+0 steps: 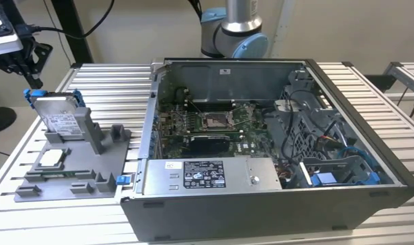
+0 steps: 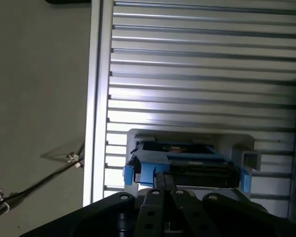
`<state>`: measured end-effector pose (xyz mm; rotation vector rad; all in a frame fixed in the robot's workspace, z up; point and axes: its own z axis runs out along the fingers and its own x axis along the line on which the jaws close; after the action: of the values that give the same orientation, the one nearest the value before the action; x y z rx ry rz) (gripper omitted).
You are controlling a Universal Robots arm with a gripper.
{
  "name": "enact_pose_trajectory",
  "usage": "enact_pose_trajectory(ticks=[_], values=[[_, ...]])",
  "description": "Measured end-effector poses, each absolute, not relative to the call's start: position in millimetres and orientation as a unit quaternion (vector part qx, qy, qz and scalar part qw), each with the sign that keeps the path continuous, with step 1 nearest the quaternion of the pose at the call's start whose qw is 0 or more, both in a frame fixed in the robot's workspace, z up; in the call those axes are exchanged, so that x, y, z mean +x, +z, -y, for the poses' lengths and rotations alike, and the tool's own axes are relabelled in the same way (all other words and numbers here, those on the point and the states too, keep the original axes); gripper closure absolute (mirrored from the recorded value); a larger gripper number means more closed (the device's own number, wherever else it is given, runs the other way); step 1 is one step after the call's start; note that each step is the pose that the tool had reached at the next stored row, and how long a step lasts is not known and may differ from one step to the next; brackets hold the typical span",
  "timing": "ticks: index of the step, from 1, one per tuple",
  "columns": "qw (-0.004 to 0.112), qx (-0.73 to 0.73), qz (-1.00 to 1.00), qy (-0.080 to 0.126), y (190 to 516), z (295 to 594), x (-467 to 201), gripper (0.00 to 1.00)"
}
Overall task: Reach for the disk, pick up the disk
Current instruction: 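Reach for the disk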
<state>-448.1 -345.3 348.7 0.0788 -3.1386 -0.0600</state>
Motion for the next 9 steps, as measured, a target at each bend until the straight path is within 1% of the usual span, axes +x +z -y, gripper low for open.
enact_pose_trajectory(ticks=[9], values=[[0.001, 0.059, 0.998, -0.019, 348.7, 345.3, -448.1, 1.0]])
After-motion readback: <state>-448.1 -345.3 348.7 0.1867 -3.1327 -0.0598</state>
